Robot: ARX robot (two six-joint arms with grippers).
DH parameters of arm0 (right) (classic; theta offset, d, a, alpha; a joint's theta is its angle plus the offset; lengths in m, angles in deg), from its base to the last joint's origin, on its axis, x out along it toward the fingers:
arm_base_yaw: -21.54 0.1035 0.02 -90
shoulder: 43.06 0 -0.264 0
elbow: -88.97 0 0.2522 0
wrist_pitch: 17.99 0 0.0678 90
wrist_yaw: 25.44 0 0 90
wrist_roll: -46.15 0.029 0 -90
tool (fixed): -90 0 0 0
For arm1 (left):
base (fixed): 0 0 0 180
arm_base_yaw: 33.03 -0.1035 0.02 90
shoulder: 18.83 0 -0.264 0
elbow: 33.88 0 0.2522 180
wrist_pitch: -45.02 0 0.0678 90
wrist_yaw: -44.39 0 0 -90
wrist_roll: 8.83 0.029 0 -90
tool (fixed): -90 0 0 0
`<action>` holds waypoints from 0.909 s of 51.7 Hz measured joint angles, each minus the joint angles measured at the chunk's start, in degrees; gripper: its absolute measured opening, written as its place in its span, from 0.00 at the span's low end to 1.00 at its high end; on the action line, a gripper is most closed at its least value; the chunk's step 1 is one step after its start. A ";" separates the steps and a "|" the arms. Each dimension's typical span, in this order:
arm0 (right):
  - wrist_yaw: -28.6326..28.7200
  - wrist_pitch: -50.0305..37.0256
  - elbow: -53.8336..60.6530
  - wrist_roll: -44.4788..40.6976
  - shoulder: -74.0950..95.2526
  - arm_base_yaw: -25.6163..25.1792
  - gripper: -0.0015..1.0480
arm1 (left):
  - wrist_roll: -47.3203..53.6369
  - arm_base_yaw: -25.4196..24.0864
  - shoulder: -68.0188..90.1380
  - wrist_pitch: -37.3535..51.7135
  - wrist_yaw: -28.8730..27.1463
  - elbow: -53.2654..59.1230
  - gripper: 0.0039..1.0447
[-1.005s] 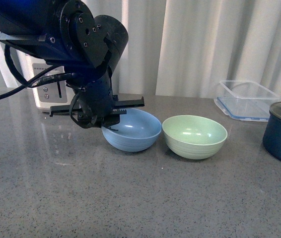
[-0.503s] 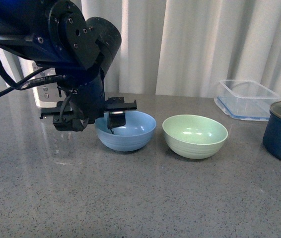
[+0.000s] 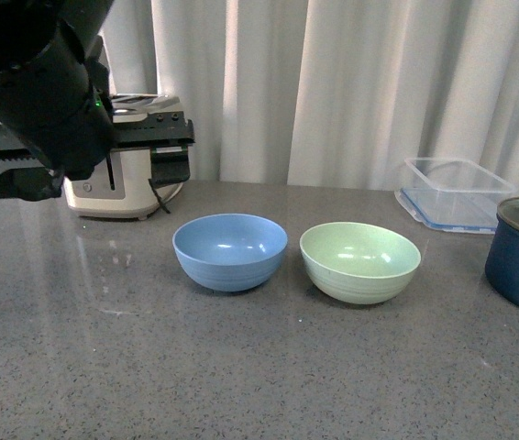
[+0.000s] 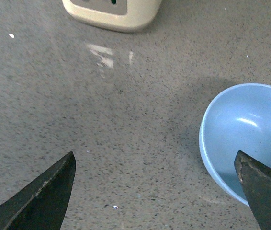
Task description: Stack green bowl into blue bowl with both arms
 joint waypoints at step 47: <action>-0.02 0.00 -0.02 0.00 0.00 0.00 0.90 | 18.75 -10.25 -33.14 64.22 17.44 61.64 0.03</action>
